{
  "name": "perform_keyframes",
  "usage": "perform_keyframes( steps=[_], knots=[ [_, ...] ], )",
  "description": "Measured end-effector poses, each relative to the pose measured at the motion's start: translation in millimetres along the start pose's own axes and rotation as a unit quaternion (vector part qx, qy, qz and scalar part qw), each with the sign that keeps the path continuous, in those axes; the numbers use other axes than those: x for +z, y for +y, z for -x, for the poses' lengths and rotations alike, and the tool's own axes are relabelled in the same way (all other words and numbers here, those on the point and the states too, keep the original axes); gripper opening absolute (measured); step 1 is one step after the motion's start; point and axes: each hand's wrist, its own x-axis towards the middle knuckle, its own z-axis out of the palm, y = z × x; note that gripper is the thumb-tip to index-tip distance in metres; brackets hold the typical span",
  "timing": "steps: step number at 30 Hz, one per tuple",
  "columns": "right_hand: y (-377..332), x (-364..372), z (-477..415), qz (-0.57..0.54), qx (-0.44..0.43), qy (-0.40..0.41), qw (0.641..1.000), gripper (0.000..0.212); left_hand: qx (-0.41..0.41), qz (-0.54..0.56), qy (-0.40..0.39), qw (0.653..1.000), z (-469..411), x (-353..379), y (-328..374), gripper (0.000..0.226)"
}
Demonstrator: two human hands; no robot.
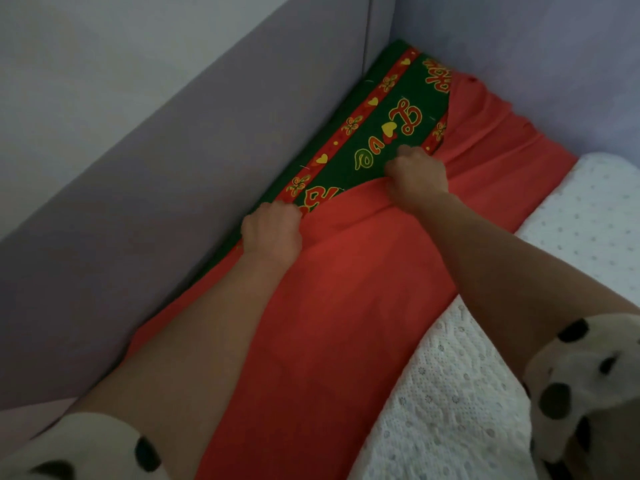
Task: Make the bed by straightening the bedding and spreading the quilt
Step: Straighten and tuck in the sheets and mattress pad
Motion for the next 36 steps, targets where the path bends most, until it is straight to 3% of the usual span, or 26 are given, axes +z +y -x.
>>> perform_keyframes(
  steps=[6,9,13,16,20,23,25,31,36],
  knots=[
    [-23.1,-26.0,-44.7,-0.17,0.13,0.086,0.973,0.022,-0.13,0.127,0.088,0.979,-20.6,-26.5,-7.7,0.021],
    [-34.1,-18.0,-52.9,-0.266,0.157,0.097,0.946,0.023,-0.145,0.141,0.102,0.974,-23.7,-19.3,-8.2,0.023],
    [-39.0,4.7,-45.5,-0.312,0.13,0.028,0.941,0.023,-0.139,0.125,0.105,0.977,-21.2,7.6,-12.1,0.033],
    [-34.7,12.8,-46.0,-0.329,0.087,-0.015,0.94,0.039,-0.093,0.136,0.139,0.977,-23.0,25.8,-10.4,0.026],
    [-29.1,15.5,-49.4,-0.255,0.064,0.02,0.965,0.048,0.023,0.069,0.202,0.977,-20.6,60.0,-16.4,0.037],
    [-22.6,19.9,-50.8,-0.183,0.031,-0.003,0.983,0.046,0.086,0.064,0.124,0.986,-19.3,57.7,-10.4,0.062],
    [-18.9,20.9,-53.3,-0.165,0.016,0.007,0.986,0.041,0.123,0.064,0.075,0.987,-28.3,54.5,-5.1,0.066],
    [5.6,18.2,-66.8,-0.135,0.081,0.05,0.986,0.036,0.122,0.093,0.107,0.982,-65.4,67.7,1.8,0.054],
    [47.1,14.0,-74.4,-0.016,0.099,-0.012,0.995,0.035,0.128,0.061,0.153,0.978,-68.8,84.2,3.0,0.057]
  ],
)
